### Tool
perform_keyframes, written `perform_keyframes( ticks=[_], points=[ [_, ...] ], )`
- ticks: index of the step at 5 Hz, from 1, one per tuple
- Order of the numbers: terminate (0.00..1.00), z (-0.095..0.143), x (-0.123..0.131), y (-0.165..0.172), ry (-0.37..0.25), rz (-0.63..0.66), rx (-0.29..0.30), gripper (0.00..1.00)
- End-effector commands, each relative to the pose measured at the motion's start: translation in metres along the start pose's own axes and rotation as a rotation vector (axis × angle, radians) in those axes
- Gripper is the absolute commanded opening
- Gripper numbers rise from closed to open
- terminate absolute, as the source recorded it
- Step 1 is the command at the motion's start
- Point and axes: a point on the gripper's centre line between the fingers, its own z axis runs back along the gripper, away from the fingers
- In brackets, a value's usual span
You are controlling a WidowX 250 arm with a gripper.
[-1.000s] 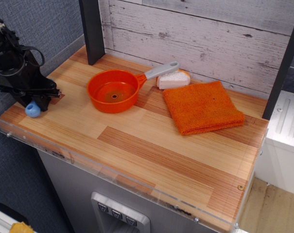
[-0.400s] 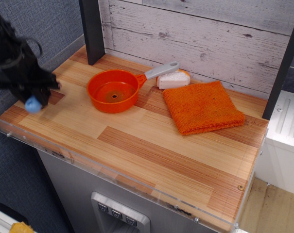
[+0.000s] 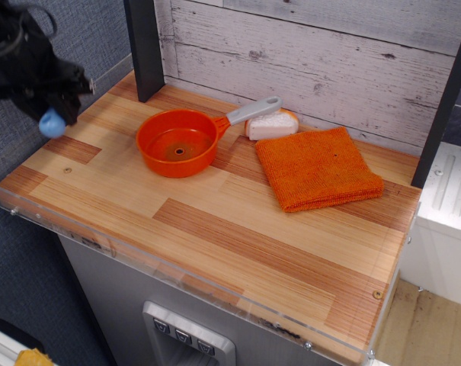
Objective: Place the spoon in the middle bottom part of the table.
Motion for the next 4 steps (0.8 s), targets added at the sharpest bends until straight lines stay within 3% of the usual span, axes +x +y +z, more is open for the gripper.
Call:
perform_keyframes(
  ticks=[1,3,4],
  points=[
    [0.0,0.048,0.015,-0.027,-0.084,-0.028,-0.049,0.0],
    [0.0,0.069,-0.013,-0.077,-0.054,-0.085,-0.138,0.0],
    [0.0,0.066,-0.038,-0.106,-0.017,-0.132,-0.177,0.0]
  ],
)
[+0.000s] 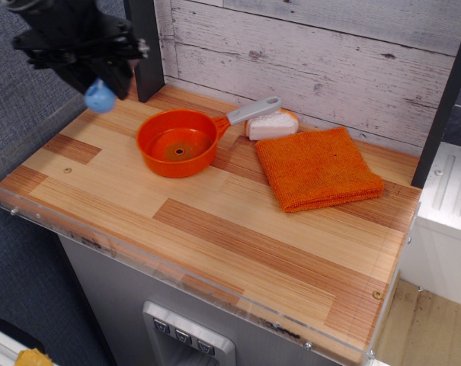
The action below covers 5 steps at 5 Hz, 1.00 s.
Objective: Place the spoon in the middle bottom part of the table.
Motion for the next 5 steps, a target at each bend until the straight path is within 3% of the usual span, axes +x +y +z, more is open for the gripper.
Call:
perform_keyframes(
  ticks=[1,5],
  points=[
    [0.0,-0.004,-0.041,-0.046,0.033,-0.086,-0.046,0.0],
    [0.0,-0.09,-0.107,-0.065,0.098,-0.194,-0.015,0.0]
  ],
)
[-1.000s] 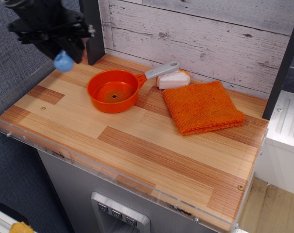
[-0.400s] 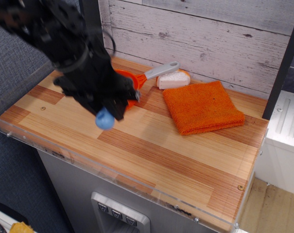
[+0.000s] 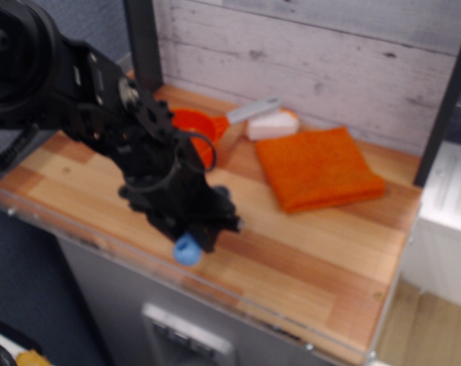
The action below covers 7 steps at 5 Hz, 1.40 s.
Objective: Place the spoon in the middle bottom part of the table.
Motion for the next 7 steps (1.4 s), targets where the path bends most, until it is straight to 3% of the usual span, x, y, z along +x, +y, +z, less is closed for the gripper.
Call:
perform_keyframes(
  ticks=[1,2,5,7],
  points=[
    [0.0,-0.015,-0.013,-0.003,-0.003,-0.026,0.028,0.0],
    [0.0,-0.016,-0.015,0.002,-0.014,-0.001,0.055,1.0],
    [0.0,-0.004,-0.008,0.011,-0.04,0.041,0.077,1.0],
    [0.0,0.05,0.022,0.021,-0.141,0.132,0.056,1.0]
  ],
)
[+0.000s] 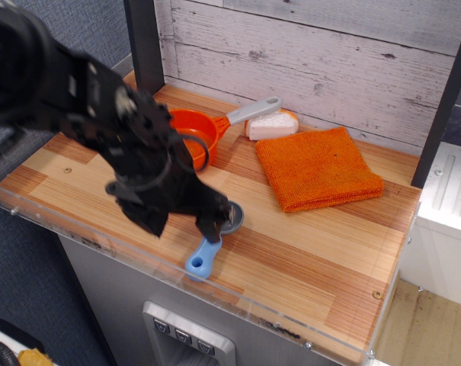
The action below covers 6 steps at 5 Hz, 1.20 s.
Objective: Place the spoon in the middle bottom part of the table.
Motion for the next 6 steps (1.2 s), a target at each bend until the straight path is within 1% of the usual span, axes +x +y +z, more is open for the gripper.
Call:
perform_keyframes(
  ticks=[1,2,3,4,5,6],
  points=[
    [0.0,0.064,0.031,0.019,-0.14,0.092,-0.013,1.0],
    [0.0,0.09,0.041,0.024,-0.184,0.118,-0.035,1.0],
    [0.0,0.113,0.049,0.031,-0.24,0.151,-0.037,1.0],
    [0.0,0.124,0.053,0.037,-0.274,0.156,-0.041,1.0],
    [0.0,0.126,0.052,0.041,-0.299,0.162,-0.04,1.0],
    [0.0,0.126,0.052,0.041,-0.299,0.162,-0.04,1.0]
  ],
)
